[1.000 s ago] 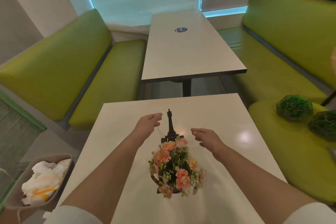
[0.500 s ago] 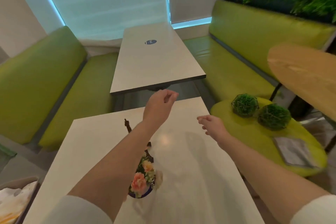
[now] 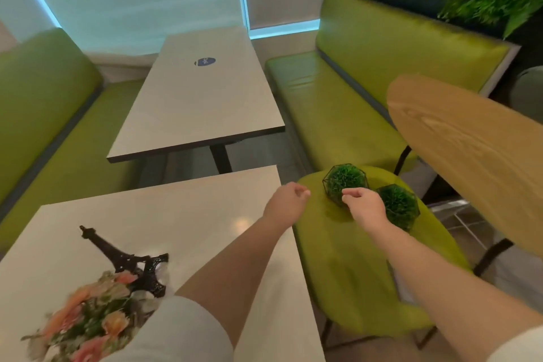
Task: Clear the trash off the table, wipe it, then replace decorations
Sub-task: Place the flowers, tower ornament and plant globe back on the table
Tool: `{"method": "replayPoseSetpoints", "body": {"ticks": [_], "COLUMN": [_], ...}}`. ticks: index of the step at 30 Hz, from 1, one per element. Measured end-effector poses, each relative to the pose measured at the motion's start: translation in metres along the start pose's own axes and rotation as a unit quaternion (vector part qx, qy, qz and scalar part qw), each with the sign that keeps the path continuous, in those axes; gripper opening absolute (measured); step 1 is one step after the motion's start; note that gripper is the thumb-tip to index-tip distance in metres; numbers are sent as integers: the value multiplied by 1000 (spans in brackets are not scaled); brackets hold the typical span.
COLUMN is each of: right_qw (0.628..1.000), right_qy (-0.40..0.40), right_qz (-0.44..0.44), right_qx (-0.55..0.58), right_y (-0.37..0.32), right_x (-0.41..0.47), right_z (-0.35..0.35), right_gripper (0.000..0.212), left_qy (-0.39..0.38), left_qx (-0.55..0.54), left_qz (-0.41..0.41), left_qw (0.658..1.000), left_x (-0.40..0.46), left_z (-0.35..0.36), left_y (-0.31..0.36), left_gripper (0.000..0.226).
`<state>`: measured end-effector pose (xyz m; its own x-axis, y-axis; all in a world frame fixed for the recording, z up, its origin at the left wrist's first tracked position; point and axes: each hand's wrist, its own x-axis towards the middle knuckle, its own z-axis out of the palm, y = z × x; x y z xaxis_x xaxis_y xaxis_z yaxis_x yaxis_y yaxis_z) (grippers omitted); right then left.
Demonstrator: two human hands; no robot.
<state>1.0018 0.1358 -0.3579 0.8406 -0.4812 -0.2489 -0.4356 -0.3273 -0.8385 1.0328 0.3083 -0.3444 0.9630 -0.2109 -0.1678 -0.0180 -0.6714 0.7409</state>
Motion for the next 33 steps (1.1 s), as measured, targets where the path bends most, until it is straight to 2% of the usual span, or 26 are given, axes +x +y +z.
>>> {"method": "replayPoseSetpoints", "body": {"ticks": [3, 7, 12, 15, 21, 27, 33], "right_qw": [1000, 998, 994, 989, 976, 988, 999], "right_qy": [-11, -21, -28, -26, -30, -22, -26], "right_qz": [4, 9, 3, 17, 34, 40, 14], "right_qx": [-20, -55, -103, -144, -213, -149, -26], "right_y": [1, -1, 3, 12, 9, 12, 12], "right_x": [36, 73, 116, 135, 136, 124, 79], "right_z": [-18, -29, -28, -23, -13, -13, -7], "right_gripper": [32, 39, 51, 51, 40, 39, 32], "left_qy": [-38, -71, -29, -8, 18, 47, 99], "left_qx": [41, 23, 31, 6, -65, -194, -206], "left_qz": [-35, -68, -102, -146, -182, -195, -168], "left_qw": [998, 995, 994, 989, 981, 960, 959], "left_x": [26, 54, 90, 100, 107, 97, 53], "left_z": [32, 64, 98, 113, 130, 127, 103], "left_y": [7, 19, 27, 30, 24, 20, 5], "left_gripper": [40, 46, 65, 75, 64, 62, 59]}}
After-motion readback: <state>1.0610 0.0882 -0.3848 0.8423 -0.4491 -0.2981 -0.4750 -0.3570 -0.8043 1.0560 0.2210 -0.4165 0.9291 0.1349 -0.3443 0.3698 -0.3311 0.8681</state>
